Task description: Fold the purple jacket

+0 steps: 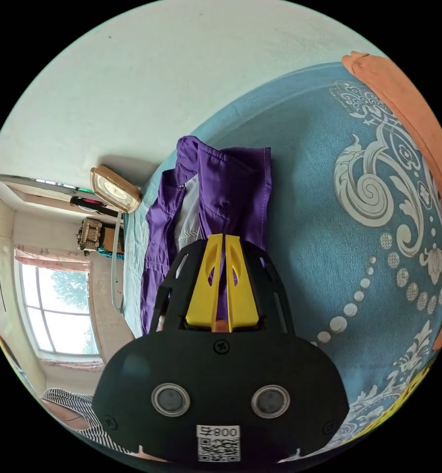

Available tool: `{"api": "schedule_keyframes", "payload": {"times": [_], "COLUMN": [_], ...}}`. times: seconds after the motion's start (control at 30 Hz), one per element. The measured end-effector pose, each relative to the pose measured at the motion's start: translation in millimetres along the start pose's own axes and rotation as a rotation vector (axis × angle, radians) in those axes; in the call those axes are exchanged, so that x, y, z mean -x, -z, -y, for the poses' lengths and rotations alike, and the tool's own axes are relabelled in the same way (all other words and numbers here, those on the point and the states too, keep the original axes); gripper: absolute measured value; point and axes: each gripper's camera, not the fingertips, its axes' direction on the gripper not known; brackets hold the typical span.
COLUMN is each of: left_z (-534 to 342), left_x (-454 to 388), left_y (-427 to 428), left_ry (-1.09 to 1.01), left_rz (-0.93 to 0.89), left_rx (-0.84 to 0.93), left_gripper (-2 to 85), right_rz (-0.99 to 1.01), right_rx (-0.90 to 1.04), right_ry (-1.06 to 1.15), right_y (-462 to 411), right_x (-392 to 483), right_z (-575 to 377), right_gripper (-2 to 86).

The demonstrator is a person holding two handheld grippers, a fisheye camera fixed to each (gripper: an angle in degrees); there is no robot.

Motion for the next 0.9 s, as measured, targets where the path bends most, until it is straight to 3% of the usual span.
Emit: {"api": "schedule_keyframes", "payload": {"times": [0.2, 0.43, 0.6, 0.9], "left_z": [1, 6, 10, 18], "left_x": [-2, -2, -3, -10], "left_y": [7, 17, 25, 48], "left_ry": [0.01, 0.013, 0.018, 0.006], "left_rz": [-0.013, -0.028, -0.031, -0.036], "left_rx": [-0.016, -0.012, -0.013, -0.021], "left_gripper": [1.1, 1.1, 1.1, 1.1], "right_rz": [0.149, 0.044, 0.123, 0.234], "right_rx": [-0.013, -0.018, 0.0, -0.04], "right_ry": [0.024, -0.015, -0.032, -0.013], "right_y": [15, 25, 18, 19], "right_x": [4, -4, -6, 8], "right_z": [15, 15, 27, 36], "right_gripper": [0.6, 4.8, 6.9, 2.1]}}
